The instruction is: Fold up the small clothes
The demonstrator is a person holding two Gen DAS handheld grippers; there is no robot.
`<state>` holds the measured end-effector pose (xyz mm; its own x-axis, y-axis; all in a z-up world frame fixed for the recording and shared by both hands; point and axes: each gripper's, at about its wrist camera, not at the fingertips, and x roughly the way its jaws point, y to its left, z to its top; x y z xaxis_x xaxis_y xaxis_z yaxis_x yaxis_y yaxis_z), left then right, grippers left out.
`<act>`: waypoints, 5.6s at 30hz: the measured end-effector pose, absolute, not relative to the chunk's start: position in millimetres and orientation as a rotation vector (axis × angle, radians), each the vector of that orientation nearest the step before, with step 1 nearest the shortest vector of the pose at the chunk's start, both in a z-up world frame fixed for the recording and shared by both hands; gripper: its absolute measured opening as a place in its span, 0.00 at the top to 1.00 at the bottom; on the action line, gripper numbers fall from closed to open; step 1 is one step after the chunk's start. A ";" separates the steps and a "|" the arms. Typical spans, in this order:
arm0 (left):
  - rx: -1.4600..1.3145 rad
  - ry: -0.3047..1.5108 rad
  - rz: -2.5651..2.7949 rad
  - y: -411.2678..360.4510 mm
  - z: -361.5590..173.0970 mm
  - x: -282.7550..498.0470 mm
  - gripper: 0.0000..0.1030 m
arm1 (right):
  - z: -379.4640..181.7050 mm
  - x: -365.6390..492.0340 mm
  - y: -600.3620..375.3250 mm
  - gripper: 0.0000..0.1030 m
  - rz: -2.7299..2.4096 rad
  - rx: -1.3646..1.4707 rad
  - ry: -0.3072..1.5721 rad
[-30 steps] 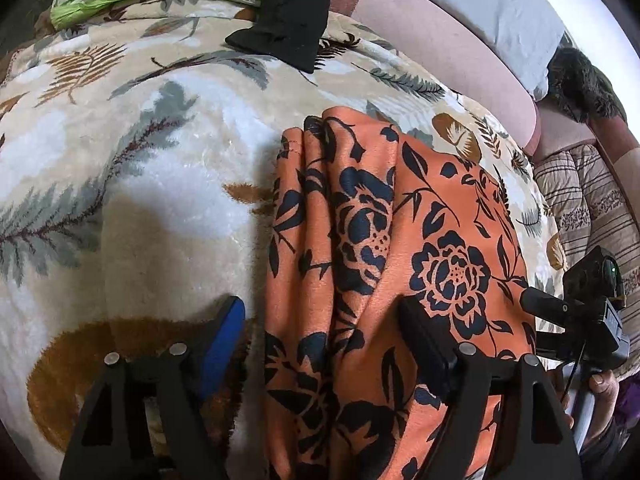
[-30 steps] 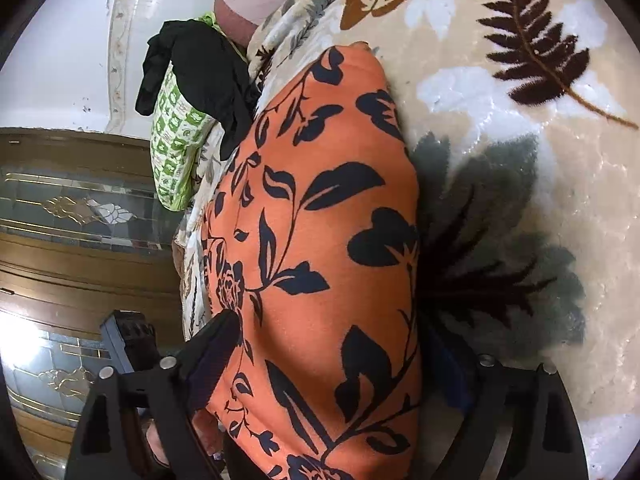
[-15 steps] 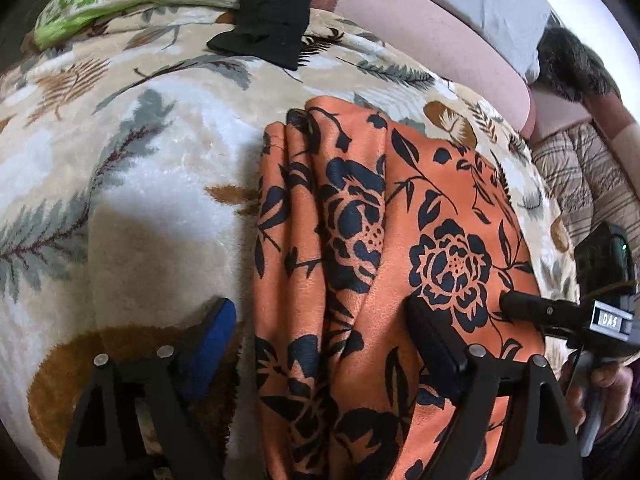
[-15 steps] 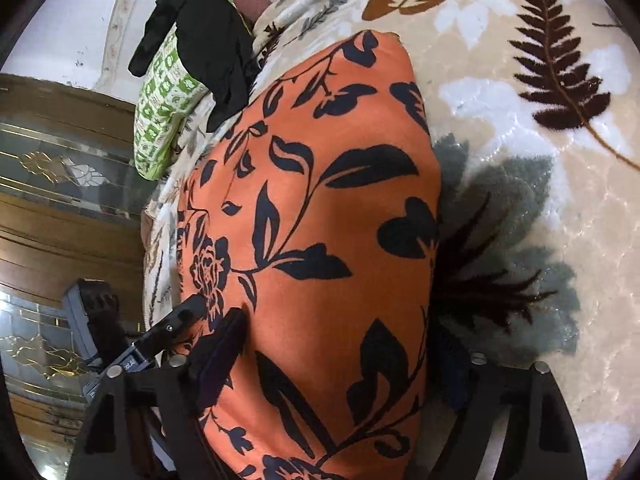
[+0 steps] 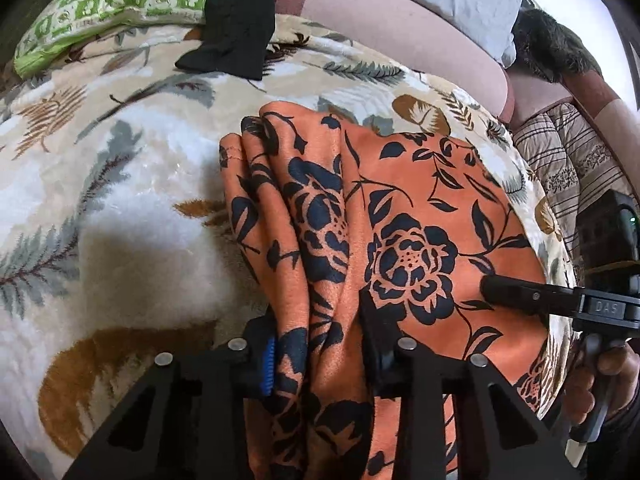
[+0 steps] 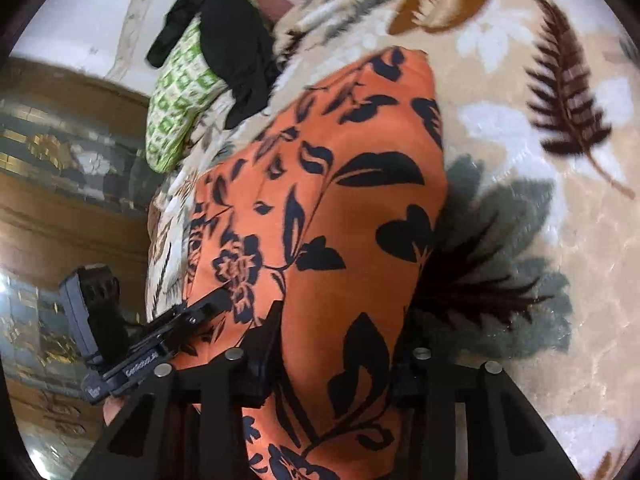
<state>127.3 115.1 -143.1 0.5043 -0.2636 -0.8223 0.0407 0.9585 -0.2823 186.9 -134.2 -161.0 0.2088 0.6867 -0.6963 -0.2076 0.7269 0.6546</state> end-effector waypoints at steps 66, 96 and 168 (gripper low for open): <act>-0.285 1.063 -0.169 88.2 -161.3 69.9 0.72 | -184.0 130.6 -217.8 0.25 0.530 0.664 1.254; -0.178 1.029 -0.149 73.4 -124.9 144.5 0.46 | -163.5 185.9 -231.5 0.25 0.555 0.618 1.196; 0.055 0.835 0.052 2.1 -30.5 67.8 0.11 | -60.3 73.4 -216.3 0.00 0.127 0.002 0.896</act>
